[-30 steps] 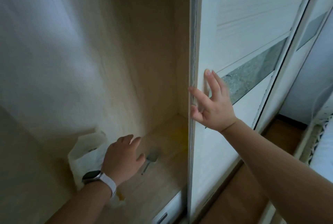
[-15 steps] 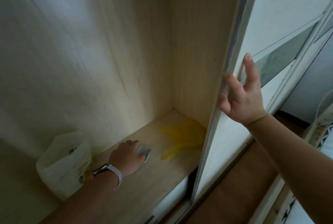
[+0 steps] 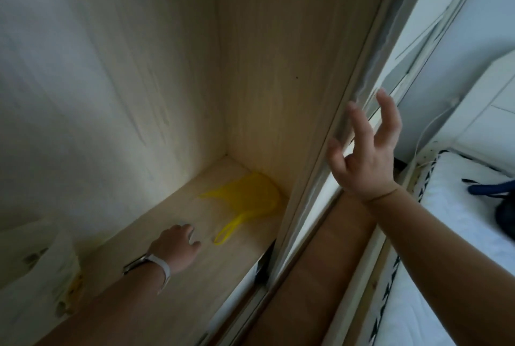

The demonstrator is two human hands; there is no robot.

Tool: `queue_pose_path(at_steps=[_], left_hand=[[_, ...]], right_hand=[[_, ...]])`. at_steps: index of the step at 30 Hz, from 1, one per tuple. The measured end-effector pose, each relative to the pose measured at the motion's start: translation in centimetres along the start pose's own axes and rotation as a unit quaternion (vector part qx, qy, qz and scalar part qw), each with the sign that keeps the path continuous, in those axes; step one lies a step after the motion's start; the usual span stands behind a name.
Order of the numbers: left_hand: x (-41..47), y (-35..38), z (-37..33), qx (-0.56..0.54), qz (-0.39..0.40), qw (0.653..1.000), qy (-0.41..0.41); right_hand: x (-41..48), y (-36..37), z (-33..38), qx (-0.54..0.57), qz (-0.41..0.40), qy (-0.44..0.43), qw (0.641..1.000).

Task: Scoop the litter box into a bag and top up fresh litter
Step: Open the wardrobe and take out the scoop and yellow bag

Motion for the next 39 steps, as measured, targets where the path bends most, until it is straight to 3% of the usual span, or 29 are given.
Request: queue_pose_path(at_steps=[6, 10, 13, 16, 19, 27, 33, 39], left_hand=[[-0.2, -0.6, 1.5, -0.003, -0.010, 0.999, 0.032], [-0.5, -0.9, 3.4, -0.011, -0.008, 0.999, 0.030], [-1.0, -0.7, 5.1, -0.016, -0.001, 1.000, 0.015], [-1.1, -0.3, 6.8, -0.017, 0.002, 1.000, -0.003], [-0.8, 0.3, 8.1, -0.013, -0.005, 1.000, -0.020], [2.0, 4.4, 10.7, -0.006, 0.022, 0.996, -0.090], [5.0, 7.3, 10.7, -0.026, 0.055, 0.991, -0.116], [8.7, 10.1, 10.9, -0.054, 0.047, 0.988, -0.136]], right_hand=[[-3.5, -0.9, 7.1, -0.015, 0.054, -0.008, 0.998], [-5.4, 0.5, 9.9, 0.003, 0.214, -0.002, 0.977], [-6.9, 2.5, 11.0, -0.041, 0.355, 0.039, 0.933], [-8.6, 5.3, 11.9, -0.076, 0.496, 0.082, 0.861], [-10.6, 8.6, 12.1, -0.069, 0.577, 0.091, 0.809], [-18.0, 17.7, 10.9, -0.041, 0.663, 0.055, 0.745], [-23.5, 23.3, 10.5, -0.037, 0.694, 0.018, 0.719], [-28.6, 27.4, 10.1, -0.060, 0.737, 0.049, 0.671]])
Point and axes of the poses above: each hand's wrist, its own x-axis towards the middle knuckle, its own y-axis out of the palm, z = x × y, the point moved 2 cm from there along x, towards the middle knuckle, and after that the axes turned 5 degrees about y, right-handed, at the moved point
